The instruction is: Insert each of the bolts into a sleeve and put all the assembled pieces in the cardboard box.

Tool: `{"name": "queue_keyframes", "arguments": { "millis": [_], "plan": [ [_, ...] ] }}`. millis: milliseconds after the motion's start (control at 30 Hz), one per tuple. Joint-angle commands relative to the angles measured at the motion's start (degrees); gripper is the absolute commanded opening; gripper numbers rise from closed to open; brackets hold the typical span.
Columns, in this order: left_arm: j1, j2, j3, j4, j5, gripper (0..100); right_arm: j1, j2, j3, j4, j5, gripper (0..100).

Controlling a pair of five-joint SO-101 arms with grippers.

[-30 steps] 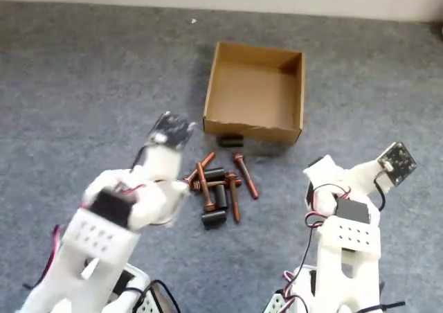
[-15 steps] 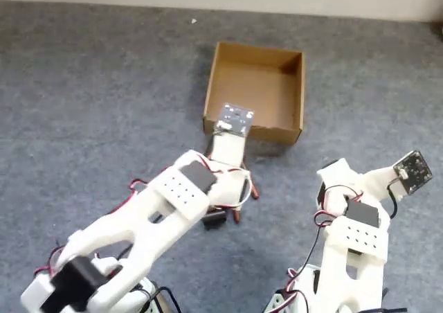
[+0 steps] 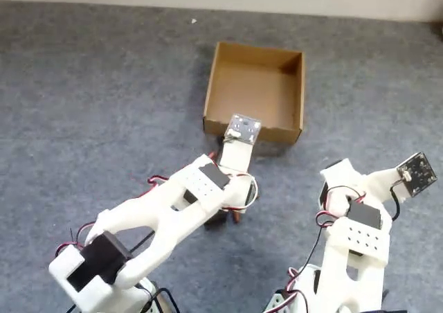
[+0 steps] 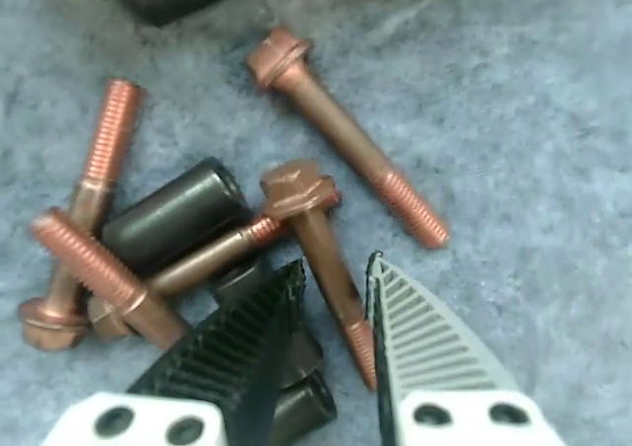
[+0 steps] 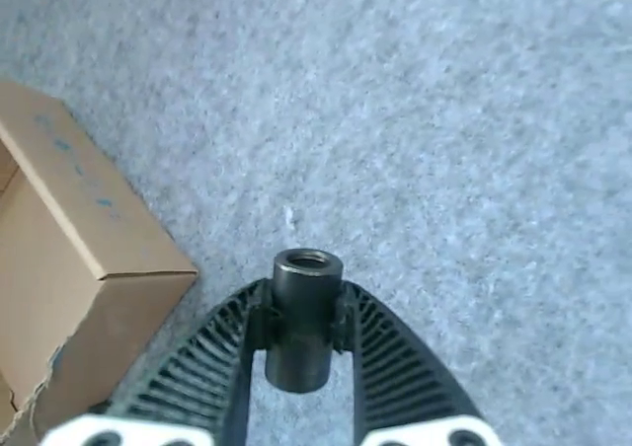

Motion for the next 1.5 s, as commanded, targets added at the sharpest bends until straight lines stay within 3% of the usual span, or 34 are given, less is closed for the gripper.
{"name": "queue_keyframes", "arguments": {
  "millis": [0, 167, 367, 467, 733, 900, 1067, 1233, 1467],
  "plan": [
    [0.3, 0.3, -2.2, -0.8, 0.6, 13, 0.4, -1.9, -1.5, -1.4, -0.8, 0.3],
    [0.3, 0.7, -2.2, -1.1, 0.6, 12, 0.4, -1.9, -1.5, -1.4, -0.8, 0.3],
    [0.3, 0.8, 0.3, -8.3, 0.3, 0, 0.2, -1.9, -1.5, -1.4, -0.8, 0.3],
    [0.3, 0.7, 1.7, -11.4, 0.3, 1, -1.0, -1.8, -1.3, -1.4, -0.7, 0.3],
    [0.8, -1.5, 1.9, -10.8, 0.1, 1, -1.5, -1.9, -1.0, -1.4, -0.7, 0.3],
    [0.7, -13.6, 2.4, -3.3, 0.1, 1, -2.4, -1.9, -1.0, -1.4, -0.4, 0.3],
    [-1.5, -29.6, 8.0, -1.7, 0.1, 1, -10.0, -2.1, -1.0, -1.4, 0.4, 0.3],
    [-5.4, -44.0, 13.8, -1.7, -5.6, 1, -14.5, -2.1, -1.5, -1.4, 7.6, 0.3],
    [-10.2, -64.3, 22.5, -1.8, -6.2, 1, -29.0, -2.1, -1.5, -1.5, 16.4, 0.3]
  ]
}}
